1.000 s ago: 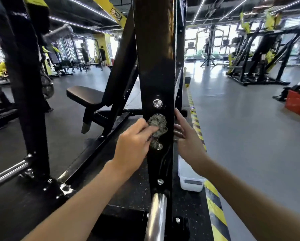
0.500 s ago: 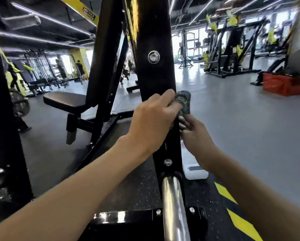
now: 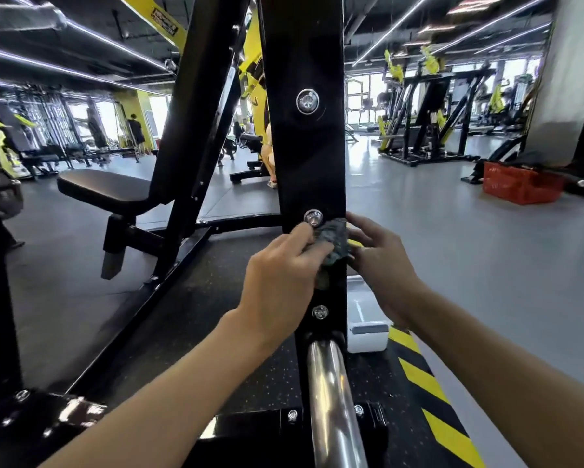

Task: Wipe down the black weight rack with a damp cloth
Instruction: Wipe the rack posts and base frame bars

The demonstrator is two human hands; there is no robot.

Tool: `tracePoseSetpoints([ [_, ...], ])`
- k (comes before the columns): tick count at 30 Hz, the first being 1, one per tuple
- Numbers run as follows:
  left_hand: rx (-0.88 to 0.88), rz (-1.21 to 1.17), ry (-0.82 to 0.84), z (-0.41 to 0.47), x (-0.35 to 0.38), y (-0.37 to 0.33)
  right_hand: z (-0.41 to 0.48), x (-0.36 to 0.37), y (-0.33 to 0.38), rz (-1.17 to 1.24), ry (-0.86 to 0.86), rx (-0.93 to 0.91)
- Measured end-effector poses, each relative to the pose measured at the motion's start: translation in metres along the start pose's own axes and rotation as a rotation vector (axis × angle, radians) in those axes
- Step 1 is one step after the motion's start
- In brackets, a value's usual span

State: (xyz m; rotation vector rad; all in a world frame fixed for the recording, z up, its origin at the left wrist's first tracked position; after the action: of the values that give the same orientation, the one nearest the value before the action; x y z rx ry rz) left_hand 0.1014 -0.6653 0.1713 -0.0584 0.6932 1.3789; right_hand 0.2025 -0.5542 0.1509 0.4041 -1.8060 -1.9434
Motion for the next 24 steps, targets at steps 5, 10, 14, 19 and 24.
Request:
tracePoseSetpoints([
  [5, 0.113, -0.017, 0.097, -0.014, 0.011, 0.003, -0.008, 0.001, -0.005, -0.125, -0.008, -0.047],
  [10, 0.079, -0.032, 0.144, -0.018, 0.014, -0.007, -0.011, 0.003, -0.01, -0.167, 0.04, -0.061],
  [14, 0.112, -0.101, 0.235, -0.017, 0.024, -0.022, -0.014, -0.002, -0.012, -0.201, 0.049, -0.039],
  [19, 0.092, -0.139, 0.41, -0.053, 0.01, -0.001, -0.025, -0.008, -0.035, -0.344, 0.093, 0.024],
  [24, -0.054, -0.405, 0.36, -0.059, -0.004, -0.008, -0.041, -0.019, -0.087, -0.291, -0.02, 0.501],
])
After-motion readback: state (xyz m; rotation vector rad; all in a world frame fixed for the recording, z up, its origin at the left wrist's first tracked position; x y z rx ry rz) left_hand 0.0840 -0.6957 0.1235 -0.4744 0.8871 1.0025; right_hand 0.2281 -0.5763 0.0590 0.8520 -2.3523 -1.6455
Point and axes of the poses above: each hand's wrist, its own z-axis towards the middle knuckle, its own x-axis out of the palm, y = z × x, the point moved 4 cm from there along z, towards the middle knuckle, and after that the axes turned 15 degrees about x, right-handed, at the moved point
